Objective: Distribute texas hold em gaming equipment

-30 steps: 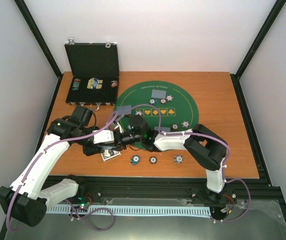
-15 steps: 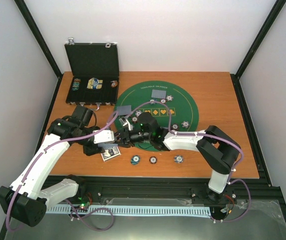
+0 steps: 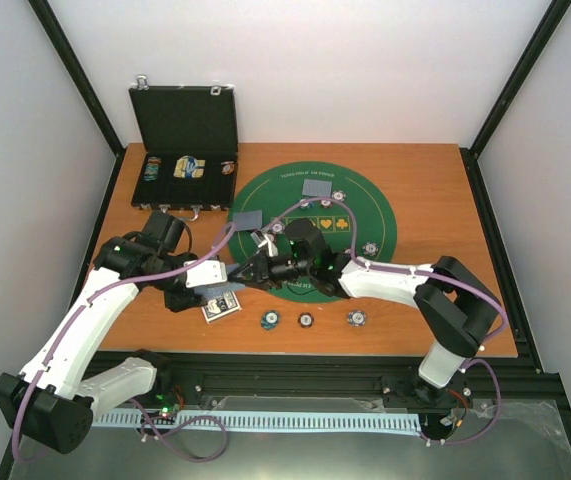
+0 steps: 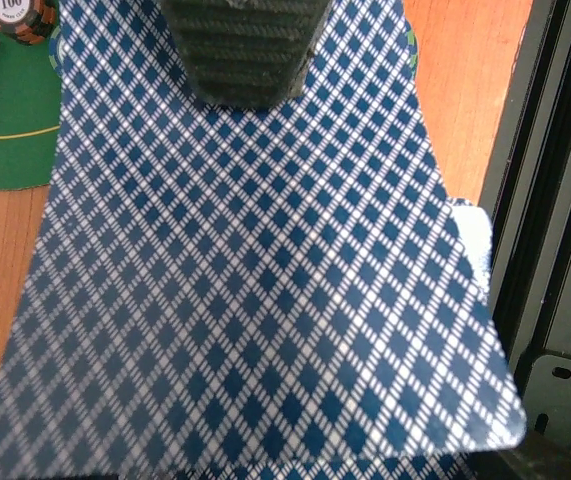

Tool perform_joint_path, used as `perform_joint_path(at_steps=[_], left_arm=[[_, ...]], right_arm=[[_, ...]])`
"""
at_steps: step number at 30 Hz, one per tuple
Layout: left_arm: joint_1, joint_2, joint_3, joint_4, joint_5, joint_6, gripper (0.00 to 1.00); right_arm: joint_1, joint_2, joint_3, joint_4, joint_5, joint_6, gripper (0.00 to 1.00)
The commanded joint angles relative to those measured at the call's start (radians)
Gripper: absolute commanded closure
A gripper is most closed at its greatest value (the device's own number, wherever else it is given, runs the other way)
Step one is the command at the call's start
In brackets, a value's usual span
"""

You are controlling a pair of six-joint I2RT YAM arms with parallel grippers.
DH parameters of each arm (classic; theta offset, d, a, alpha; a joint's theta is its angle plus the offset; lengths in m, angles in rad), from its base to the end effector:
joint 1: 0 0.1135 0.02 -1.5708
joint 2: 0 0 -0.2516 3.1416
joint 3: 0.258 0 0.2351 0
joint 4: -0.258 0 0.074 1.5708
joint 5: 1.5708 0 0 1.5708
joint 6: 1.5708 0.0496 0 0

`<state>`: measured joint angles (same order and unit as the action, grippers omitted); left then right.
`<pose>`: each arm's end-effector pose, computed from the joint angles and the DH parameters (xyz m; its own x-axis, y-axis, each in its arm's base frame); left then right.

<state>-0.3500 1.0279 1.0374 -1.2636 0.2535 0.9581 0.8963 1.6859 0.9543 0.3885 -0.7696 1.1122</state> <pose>0.1411 -0.0648 0.2751 -0.1817 0.9094 -0.3741 0.9634 0.2410 0.1177 0.1987 0.3038 0.2193 -0.9629 -0.1730 -0.2070 -0.2411 0.2076 0.9480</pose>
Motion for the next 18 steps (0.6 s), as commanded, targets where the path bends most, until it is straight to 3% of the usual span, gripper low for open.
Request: perform_joint_path(at_steps=[1,6,11,18], left_arm=[[-0.004,-0.017,0.037,-0.002,0.013,0.007,0.83],[-0.004,-0.024,0.023,0.001,-0.001,0.012,0.83],[-0.004,-0.029,0.024,-0.006,0.001,0.014,0.84],[-0.004,-0.025,0.031,-0.021,0.010,0.008,0.84]], right_arm=[[-0.008,-0.040,0.001,-0.063,0.021,-0.029,0.89],[-0.050,-0.080,0.000,-0.140,0.023,-0.077,0.95],[-0.202,-0.129,0.003,-0.262,-0.018,-0.161,0.97],[-0.462,-0.014,0.232,-0.557,-0.022,-0.393,0.97]])
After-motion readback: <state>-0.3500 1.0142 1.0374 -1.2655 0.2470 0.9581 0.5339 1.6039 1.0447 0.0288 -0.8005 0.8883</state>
